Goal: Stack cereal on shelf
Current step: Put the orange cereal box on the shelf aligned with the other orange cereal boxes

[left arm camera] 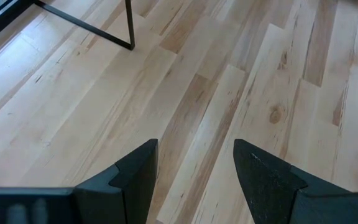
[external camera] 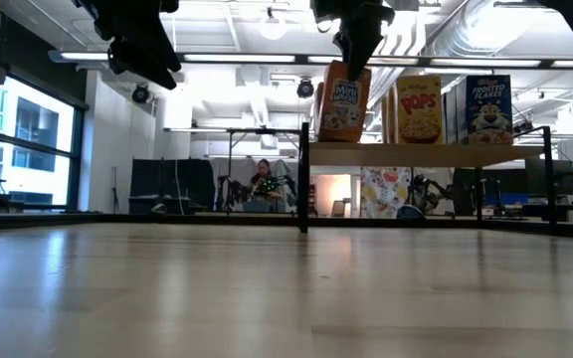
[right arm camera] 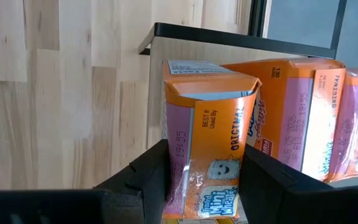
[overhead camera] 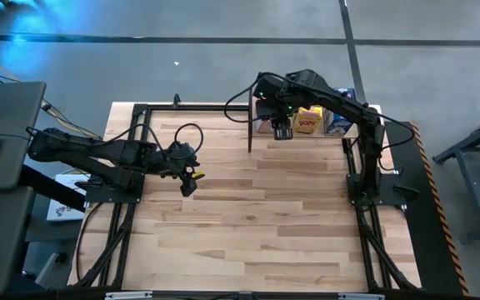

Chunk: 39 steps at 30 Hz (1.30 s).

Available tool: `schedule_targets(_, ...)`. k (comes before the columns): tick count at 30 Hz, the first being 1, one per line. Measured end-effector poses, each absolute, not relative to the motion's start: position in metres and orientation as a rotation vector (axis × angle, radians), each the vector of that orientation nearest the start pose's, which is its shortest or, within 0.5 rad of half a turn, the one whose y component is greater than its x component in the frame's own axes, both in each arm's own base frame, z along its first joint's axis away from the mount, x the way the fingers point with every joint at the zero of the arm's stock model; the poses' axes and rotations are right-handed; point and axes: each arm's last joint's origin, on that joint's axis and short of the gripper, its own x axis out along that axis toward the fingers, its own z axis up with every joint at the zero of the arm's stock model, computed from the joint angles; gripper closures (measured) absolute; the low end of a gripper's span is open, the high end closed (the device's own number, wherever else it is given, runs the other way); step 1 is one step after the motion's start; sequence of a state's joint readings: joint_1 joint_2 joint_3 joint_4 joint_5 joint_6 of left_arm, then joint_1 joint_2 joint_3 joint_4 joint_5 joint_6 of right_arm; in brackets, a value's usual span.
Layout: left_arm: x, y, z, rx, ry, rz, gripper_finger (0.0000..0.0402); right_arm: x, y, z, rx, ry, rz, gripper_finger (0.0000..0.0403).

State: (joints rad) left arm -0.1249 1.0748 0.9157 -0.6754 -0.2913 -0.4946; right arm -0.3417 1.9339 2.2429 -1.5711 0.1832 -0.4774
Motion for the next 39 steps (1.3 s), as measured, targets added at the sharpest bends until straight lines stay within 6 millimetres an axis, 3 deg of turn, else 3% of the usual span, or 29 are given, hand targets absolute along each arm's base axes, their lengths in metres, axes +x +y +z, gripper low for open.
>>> schedule_targets(16,0.2093,-0.0179,0.2854,-0.293,0.756,0.353,0.0202,0.3382,-0.1272,0.3866,-0.277,1.349,-0.123,0.0246)
schedule_targets(24,0.2093,-0.0179,0.2854,-0.293,0.756,0.353,0.0202,0.3377,-0.1286,0.3865,-0.289,1.358,-0.145,0.0211)
schedule_targets(39,0.2093,-0.0179,0.2854,-0.293,0.756,0.352,0.0202,0.3378,-0.1286,0.3864,-0.290,1.359,-0.146,0.0207)
